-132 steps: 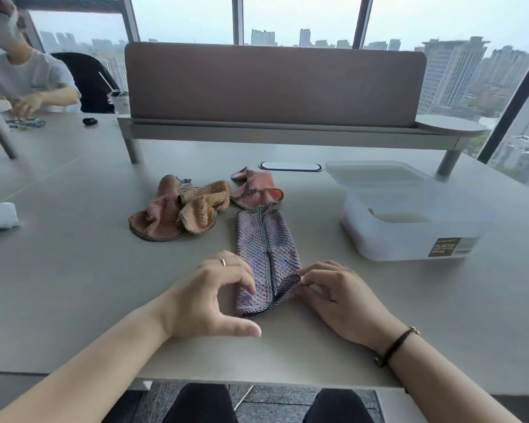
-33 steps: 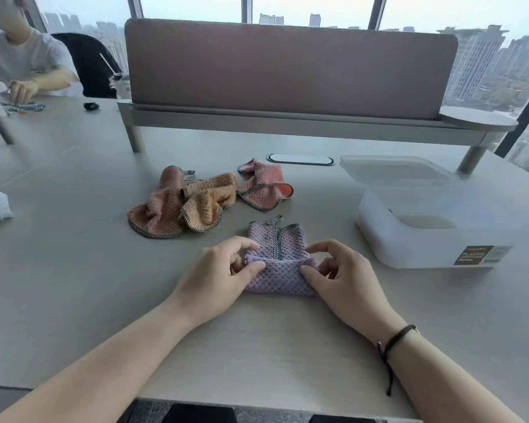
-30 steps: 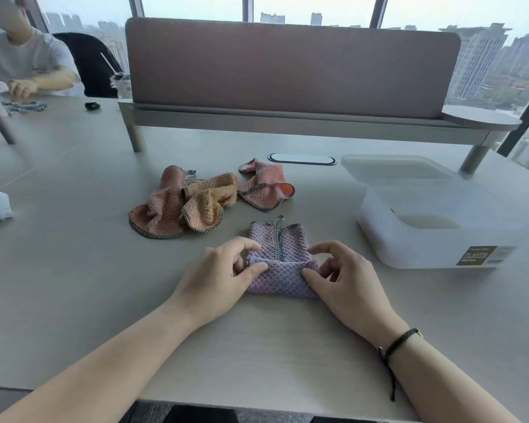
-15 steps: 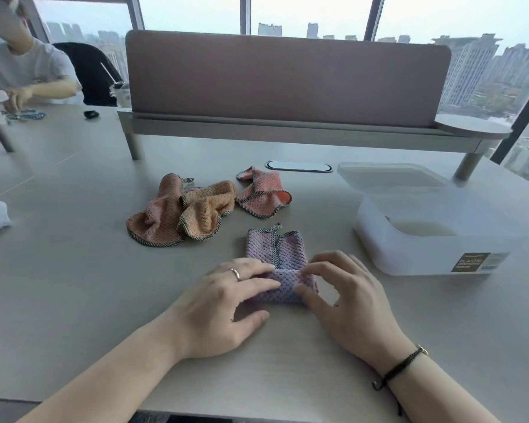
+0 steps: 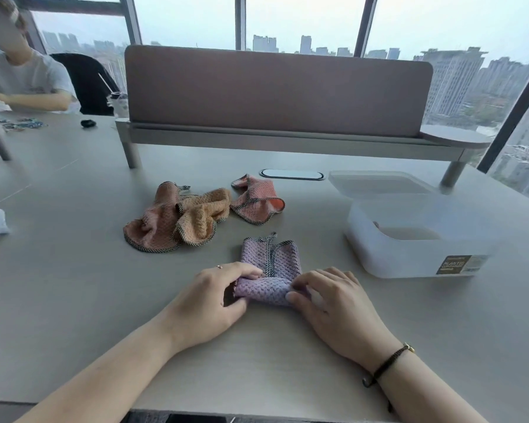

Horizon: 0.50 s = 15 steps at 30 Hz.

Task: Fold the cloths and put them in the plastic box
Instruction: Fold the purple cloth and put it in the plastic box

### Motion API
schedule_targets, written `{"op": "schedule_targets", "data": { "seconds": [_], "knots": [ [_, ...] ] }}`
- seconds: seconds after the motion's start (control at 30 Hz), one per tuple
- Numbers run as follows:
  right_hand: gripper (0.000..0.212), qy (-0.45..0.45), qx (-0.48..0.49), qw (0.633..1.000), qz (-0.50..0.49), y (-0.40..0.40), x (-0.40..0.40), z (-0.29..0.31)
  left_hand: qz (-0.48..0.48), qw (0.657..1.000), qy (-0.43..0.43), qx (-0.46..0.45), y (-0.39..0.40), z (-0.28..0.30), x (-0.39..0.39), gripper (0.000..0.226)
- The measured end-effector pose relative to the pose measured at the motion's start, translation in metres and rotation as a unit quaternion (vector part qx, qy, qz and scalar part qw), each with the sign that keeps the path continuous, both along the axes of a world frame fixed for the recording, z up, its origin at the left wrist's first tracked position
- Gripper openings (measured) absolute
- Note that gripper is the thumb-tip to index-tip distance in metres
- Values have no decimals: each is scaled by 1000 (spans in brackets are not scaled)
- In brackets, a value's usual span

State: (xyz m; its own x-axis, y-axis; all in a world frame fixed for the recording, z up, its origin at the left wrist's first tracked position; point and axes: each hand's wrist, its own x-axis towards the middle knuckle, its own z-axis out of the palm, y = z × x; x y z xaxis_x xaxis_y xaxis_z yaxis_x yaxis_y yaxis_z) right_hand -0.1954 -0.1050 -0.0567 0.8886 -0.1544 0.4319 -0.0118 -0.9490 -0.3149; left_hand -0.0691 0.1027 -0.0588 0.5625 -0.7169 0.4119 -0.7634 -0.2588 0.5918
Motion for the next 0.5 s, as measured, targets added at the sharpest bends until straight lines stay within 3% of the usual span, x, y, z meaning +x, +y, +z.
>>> {"op": "schedule_targets", "data": {
  "seconds": [0.13, 0.33, 0.5],
  "knots": [
    [51, 21, 16, 1000, 7, 2, -2, 2, 27, 999, 21, -32, -1, 1, 4, 27],
    [28, 17, 212, 975, -63, 1, 22, 12, 95, 989, 94, -60, -15, 2, 17, 13],
    [25, 17, 238, 966, -99, -1, 36, 11, 128, 987, 79, -56, -14, -3, 20, 16]
  ]
}}
